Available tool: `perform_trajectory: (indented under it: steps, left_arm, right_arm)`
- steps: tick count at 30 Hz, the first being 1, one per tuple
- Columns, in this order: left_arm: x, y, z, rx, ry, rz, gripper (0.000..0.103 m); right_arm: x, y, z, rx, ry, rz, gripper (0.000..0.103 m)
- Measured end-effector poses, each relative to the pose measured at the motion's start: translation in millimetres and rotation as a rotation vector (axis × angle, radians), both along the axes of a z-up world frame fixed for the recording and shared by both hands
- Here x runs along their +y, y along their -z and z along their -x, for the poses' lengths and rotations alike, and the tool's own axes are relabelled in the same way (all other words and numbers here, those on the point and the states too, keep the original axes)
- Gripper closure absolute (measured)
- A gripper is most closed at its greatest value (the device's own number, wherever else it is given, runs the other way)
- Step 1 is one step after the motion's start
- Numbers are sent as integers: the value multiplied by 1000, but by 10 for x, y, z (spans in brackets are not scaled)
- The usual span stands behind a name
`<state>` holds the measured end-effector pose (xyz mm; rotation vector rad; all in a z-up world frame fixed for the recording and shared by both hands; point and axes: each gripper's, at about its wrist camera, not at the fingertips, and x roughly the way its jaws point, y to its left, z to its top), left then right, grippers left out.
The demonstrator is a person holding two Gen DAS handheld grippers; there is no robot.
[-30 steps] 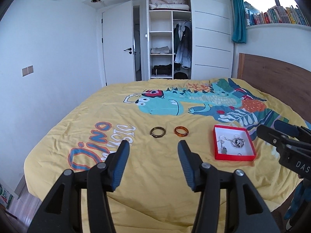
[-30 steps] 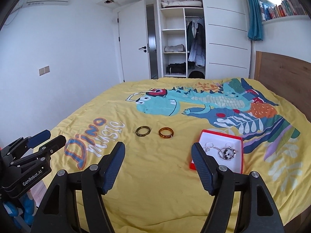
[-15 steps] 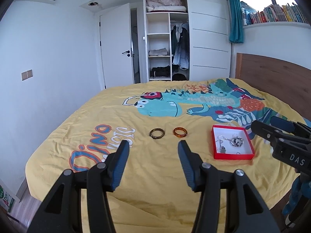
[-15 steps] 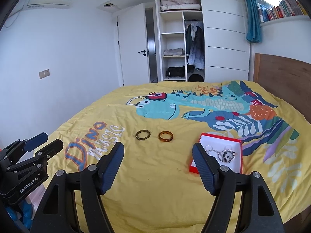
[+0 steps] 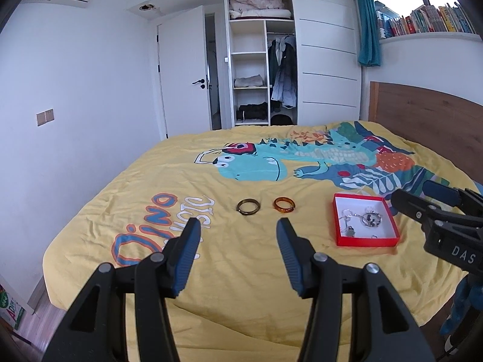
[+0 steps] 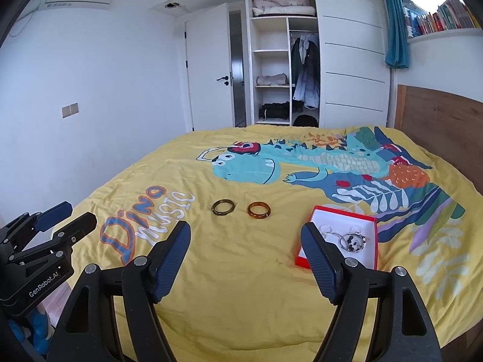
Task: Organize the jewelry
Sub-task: 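Lift both open tools away from the box toward the two bangles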
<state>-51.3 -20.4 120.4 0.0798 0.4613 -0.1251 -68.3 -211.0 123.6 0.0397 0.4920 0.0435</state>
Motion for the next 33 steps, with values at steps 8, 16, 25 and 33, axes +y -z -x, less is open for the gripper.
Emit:
perform_trajectory:
  steps: [8, 16, 25, 33]
  left_arm:
    - [-5, 18, -4, -20, 4, -11, 53]
    - [-13, 92, -164, -3, -16, -48, 53]
    - [-52, 205, -566, 49, -31, -83, 53]
    - [-188, 396, -1020, 123, -38, -100, 53]
  right_arm:
    - [-5, 34, -16, 5, -3, -1, 28]
    - [-26, 117, -202, 24, -13, -24, 28]
    - [-60, 243, -572, 63, -24, -47, 28]
    - [-152, 479, -1025, 130, -35, -55, 29]
